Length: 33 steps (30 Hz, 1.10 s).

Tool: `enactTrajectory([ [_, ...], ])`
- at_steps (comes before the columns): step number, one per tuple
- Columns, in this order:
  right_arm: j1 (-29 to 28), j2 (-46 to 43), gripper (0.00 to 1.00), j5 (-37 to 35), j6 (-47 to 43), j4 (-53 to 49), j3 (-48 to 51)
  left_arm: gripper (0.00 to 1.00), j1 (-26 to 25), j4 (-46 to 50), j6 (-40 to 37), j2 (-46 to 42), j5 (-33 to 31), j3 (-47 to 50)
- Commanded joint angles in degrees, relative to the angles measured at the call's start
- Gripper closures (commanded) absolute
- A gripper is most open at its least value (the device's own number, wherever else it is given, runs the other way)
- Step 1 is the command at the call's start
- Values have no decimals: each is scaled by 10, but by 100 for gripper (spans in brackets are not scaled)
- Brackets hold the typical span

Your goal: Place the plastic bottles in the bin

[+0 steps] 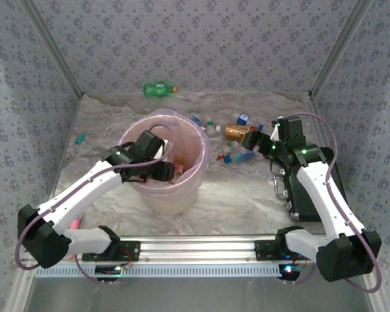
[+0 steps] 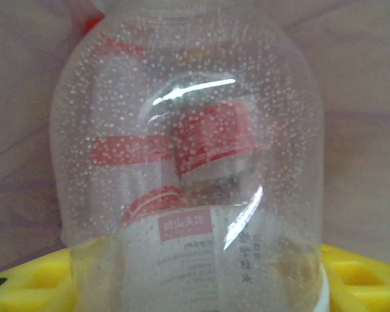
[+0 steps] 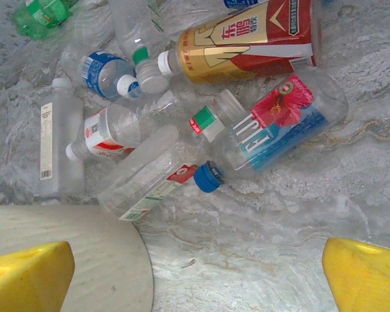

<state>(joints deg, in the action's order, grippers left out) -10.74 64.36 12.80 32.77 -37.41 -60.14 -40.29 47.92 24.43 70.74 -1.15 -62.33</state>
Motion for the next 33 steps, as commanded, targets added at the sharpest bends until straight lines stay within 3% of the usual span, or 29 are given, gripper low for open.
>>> enactTrajectory([
  [1,-1,7,0,-12,9,4,-2,100,-5,-30,-11,5,-26,19],
  [10,-12,14,0,-28,23,12,5,97,-4,-75,-22,10,-28,72],
  [12,-14,15,0,-28,25,14,6,89,-4,-74,-24,19,-27,75],
  [16,-15,16,0,-32,28,15,7,53,-4,-79,-24,23,-23,74],
  [19,-15,16,0,-37,28,13,8,38,-5,-75,-25,18,-23,66],
  [33,2,39,0,-79,110,73,48,8,-6,-54,-29,-15,4,0],
])
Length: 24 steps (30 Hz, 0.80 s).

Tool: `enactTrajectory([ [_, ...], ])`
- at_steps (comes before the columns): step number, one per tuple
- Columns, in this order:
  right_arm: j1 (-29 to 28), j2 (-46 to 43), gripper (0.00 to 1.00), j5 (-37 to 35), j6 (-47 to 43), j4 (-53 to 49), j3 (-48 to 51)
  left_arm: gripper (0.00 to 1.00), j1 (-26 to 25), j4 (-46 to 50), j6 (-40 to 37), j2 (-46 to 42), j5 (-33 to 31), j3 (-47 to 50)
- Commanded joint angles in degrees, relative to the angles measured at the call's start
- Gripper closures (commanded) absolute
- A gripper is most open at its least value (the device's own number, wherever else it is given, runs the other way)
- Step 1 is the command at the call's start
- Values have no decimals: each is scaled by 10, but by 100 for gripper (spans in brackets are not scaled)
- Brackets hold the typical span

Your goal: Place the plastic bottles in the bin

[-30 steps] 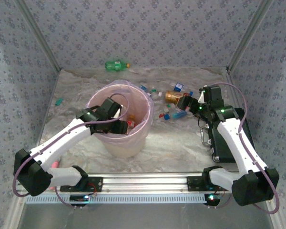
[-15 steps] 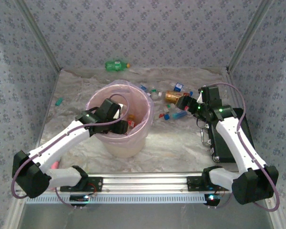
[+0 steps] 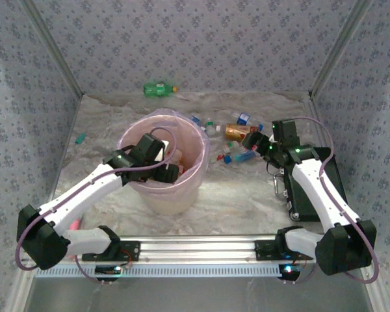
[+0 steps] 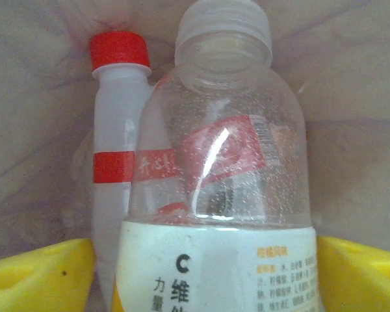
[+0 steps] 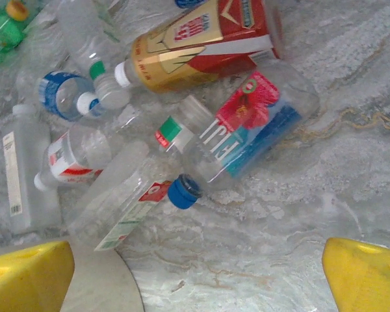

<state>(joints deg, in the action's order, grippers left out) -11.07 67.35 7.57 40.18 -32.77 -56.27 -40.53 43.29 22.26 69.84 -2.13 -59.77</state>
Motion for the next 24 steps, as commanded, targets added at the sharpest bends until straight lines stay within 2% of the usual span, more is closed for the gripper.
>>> enactTrajectory([
  [1,5,14,0,-32,42,33,11,4,-3,-6,-7,-8,17,-32],
  [2,6,22,0,-36,50,41,13,0,-3,-4,-8,-10,21,-42],
  [13,-3,134,0,-82,111,134,18,0,-3,28,-20,-24,37,-143],
  [24,-17,243,1,-101,155,193,-8,0,-4,55,-32,-67,16,-204],
])
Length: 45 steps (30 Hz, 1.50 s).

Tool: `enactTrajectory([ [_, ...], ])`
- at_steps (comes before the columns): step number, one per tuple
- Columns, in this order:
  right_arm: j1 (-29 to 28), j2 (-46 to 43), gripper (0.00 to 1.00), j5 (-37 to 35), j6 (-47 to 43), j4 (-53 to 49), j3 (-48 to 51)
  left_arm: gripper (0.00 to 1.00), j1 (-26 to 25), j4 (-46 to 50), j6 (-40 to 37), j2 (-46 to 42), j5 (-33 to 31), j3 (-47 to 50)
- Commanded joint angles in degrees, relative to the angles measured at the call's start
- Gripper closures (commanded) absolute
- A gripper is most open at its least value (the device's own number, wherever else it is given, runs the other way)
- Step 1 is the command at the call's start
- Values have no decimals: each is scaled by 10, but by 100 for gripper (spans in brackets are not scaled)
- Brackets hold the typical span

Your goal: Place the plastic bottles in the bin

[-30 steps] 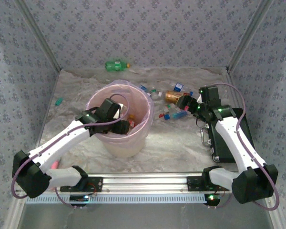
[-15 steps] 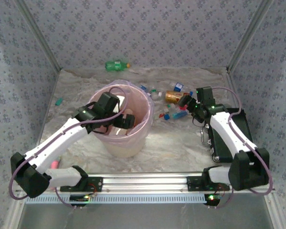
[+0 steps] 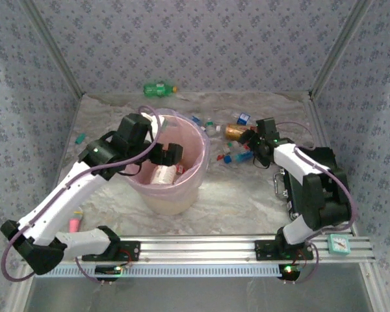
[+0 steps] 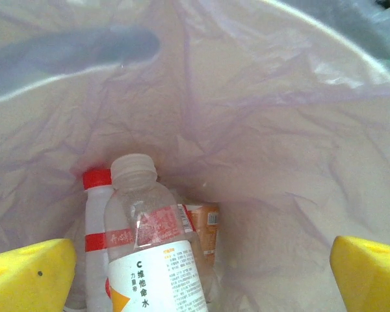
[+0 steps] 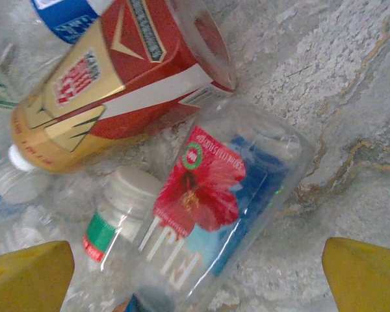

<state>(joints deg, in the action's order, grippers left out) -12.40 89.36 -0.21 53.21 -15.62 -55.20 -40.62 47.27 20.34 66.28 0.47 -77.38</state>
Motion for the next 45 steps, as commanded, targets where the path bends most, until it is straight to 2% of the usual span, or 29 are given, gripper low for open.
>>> enactTrajectory([
  [1,-3,32,1,-24,28,24,-23,0,-3,12,-13,-40,-10,-29],
  [14,6,136,8,-35,54,55,-52,0,-3,-1,-10,-80,-6,-34],
  [25,14,129,24,-53,38,53,-45,0,-3,-12,-9,-77,-5,-25],
  [30,17,110,33,-54,32,55,-36,0,-3,-10,-11,-68,2,-37],
  [37,20,55,37,-46,16,39,-22,0,-3,-15,-7,-63,20,-51],
  [43,29,-28,39,-37,-18,2,-6,0,-2,-70,13,-51,91,-52],
  [45,33,-65,43,-32,-35,-14,-3,0,-1,-90,22,-39,126,-56],
])
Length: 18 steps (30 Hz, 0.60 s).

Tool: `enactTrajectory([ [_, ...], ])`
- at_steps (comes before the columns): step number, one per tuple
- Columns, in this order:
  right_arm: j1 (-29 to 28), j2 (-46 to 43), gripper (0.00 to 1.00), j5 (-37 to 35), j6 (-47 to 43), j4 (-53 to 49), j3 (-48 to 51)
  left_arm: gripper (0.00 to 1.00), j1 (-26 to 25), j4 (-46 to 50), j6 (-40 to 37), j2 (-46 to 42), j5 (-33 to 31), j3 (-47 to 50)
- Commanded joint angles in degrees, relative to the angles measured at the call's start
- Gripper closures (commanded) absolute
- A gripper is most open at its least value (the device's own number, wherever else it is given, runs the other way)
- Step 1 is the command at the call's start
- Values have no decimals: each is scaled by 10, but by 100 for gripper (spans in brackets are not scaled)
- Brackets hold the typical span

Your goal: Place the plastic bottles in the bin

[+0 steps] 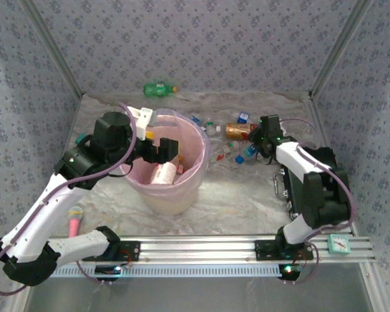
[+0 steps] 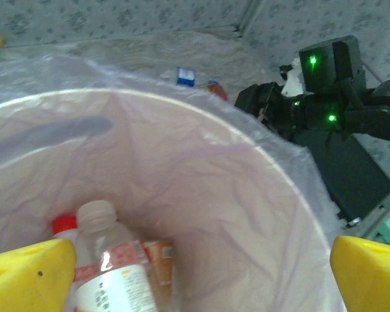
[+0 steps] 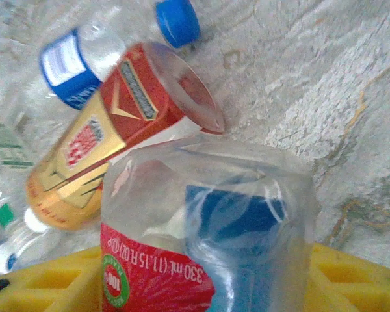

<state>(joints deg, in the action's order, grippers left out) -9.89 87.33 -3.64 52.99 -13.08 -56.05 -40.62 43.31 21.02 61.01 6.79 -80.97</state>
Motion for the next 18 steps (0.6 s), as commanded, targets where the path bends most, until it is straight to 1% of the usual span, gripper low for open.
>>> enactTrajectory([
  [1,9,-62,44,4,-40,-48,6,0,0,-66,18,19,75,-23],
  [8,26,-206,48,22,-96,-121,-6,0,0,-112,38,66,133,-45],
  [12,28,-254,49,57,-113,-148,-37,0,1,-135,52,84,149,-48],
  [15,17,-278,49,104,-116,-124,-51,0,-1,-168,62,92,188,-43],
  [18,-20,-298,49,146,-102,-61,-55,0,-4,-212,79,94,228,-32],
])
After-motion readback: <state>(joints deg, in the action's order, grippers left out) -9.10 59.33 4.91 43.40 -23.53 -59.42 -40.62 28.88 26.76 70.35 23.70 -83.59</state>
